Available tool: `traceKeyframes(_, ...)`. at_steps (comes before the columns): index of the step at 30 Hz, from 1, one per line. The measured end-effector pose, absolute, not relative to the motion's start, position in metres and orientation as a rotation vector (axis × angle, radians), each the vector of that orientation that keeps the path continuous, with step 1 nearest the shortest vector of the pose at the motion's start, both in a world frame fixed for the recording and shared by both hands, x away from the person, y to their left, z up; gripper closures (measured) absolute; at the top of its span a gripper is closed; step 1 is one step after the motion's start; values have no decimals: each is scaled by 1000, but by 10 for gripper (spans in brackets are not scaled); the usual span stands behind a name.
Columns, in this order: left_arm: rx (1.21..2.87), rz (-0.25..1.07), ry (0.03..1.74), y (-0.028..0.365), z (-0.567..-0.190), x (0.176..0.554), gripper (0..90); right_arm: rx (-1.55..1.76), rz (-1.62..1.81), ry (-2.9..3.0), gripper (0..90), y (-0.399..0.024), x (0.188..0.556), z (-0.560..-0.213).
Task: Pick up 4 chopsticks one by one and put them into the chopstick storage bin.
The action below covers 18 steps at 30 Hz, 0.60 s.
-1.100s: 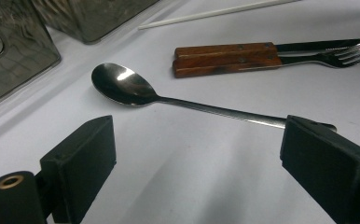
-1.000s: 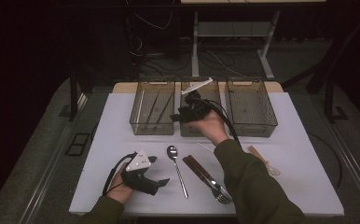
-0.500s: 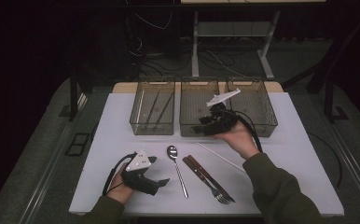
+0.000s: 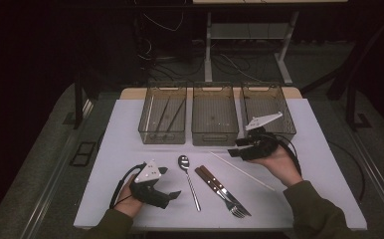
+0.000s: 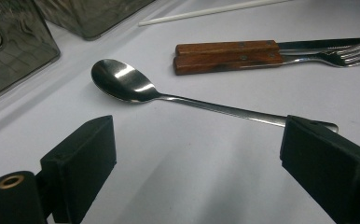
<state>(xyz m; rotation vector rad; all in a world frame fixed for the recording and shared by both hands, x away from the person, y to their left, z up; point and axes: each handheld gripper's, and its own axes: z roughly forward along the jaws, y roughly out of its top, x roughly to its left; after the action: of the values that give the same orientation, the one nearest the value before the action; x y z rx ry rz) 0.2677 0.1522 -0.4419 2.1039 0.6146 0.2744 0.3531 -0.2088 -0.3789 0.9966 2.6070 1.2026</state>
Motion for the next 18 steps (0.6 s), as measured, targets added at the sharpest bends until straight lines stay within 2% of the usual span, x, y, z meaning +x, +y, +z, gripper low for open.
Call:
traceKeyframes(11,2105,270,619,150,-443,266,90,1003,1158,2621,470,-240,327,-399)
traceKeyframes(18,2103,273,623,152,-442,266,90,975,1026,2682,518,-246,316,-410)
